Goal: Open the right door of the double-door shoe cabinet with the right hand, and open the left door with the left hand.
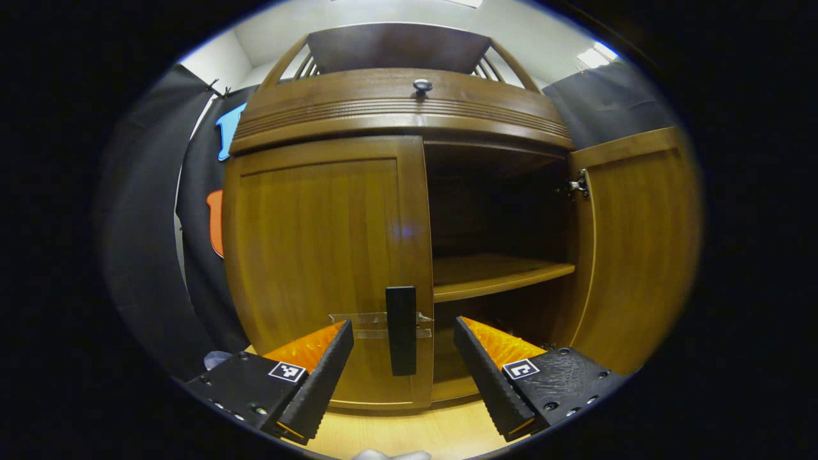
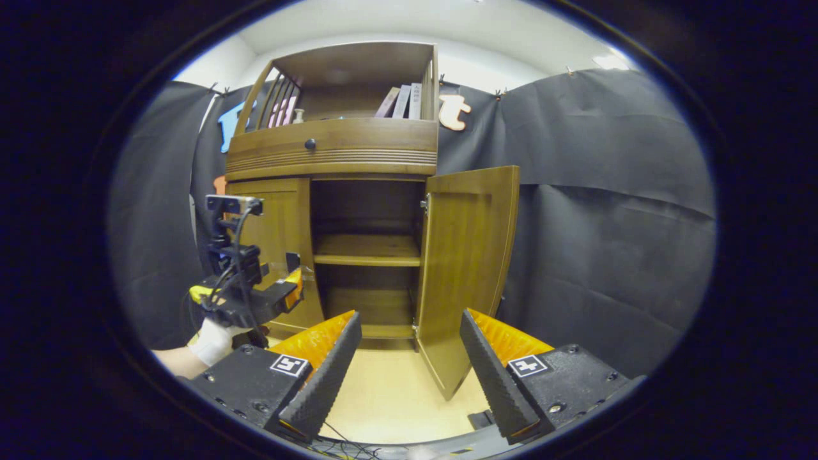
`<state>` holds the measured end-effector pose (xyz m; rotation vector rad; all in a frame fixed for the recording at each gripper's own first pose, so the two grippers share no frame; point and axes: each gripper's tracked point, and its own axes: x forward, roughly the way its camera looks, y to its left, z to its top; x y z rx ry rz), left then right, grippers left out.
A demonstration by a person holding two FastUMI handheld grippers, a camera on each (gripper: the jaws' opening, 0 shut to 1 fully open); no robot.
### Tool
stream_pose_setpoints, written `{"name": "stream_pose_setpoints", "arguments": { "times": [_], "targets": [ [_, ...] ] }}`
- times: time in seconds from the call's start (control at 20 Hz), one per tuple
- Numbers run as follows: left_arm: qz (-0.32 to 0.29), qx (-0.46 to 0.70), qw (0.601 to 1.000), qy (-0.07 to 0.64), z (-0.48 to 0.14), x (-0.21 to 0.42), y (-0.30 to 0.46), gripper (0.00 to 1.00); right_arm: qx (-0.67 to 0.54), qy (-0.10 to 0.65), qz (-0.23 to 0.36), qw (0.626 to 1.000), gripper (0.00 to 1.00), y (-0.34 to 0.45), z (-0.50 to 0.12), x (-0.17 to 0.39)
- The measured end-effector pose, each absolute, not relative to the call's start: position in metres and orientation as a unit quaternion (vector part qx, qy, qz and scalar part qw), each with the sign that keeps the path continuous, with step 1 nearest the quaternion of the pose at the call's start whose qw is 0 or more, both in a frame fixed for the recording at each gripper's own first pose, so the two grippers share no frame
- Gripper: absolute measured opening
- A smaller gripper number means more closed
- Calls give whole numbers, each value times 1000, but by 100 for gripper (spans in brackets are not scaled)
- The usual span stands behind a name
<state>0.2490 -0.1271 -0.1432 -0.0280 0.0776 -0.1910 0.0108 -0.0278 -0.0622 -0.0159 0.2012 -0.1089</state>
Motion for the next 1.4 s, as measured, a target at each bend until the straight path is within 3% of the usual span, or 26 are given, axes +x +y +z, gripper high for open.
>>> {"name": "stream_pose_setpoints", "arguments": {
  "times": [0.2,0.25,0.3,0.35,0.6,0.7,0.75,0.85,0.9,0.95,1.0,1.15,1.2,1.25,1.4],
  "targets": [
    [-90,-12,994,55,-163,281,-136,95,-4,118,-54,992,100,-29,-68,14],
    [-90,-13,994,55,-168,286,-137,100,-5,119,-54,991,99,-29,-67,15],
    [-84,-12,995,56,-170,291,-134,92,-5,120,-55,991,100,-29,-69,15],
    [-85,-11,995,56,-172,295,-135,97,-6,121,-56,991,99,-30,-70,16],
    [-82,-2,995,57,-178,305,-133,43,-1,135,-50,990,100,-32,-77,17],
    [-89,-10,994,58,-178,308,-136,39,-1,134,-48,990,99,-32,-76,16],
    [-91,-12,994,59,-179,309,-136,31,-2,133,-48,990,99,-32,-75,15],
    [-94,-10,994,58,-178,308,-134,36,-1,130,-47,990,99,-31,-72,13],
    [-97,-10,993,61,-178,308,-134,27,-1,128,-46,991,99,-31,-72,13],
    [-98,-15,993,65,-180,308,-133,36,-1,127,-47,991,99,-32,-71,12],
    [-101,-19,992,69,-179,307,-133,20,-1,126,-47,991,99,-32,-71,11],
    [-109,-16,991,71,-178,290,-129,20,2,124,-46,991,99,-31,-70,10],
    [-111,-17,991,71,-177,285,-127,28,2,123,-45,991,100,-31,-71,10],
    [-113,-18,991,73,-177,280,-125,20,1,123,-43,991,99,-31,-70,9],
    [-116,-26,990,75,-177,262,-121,20,0,119,-35,992,100,-29,-72,6]
  ]
}}
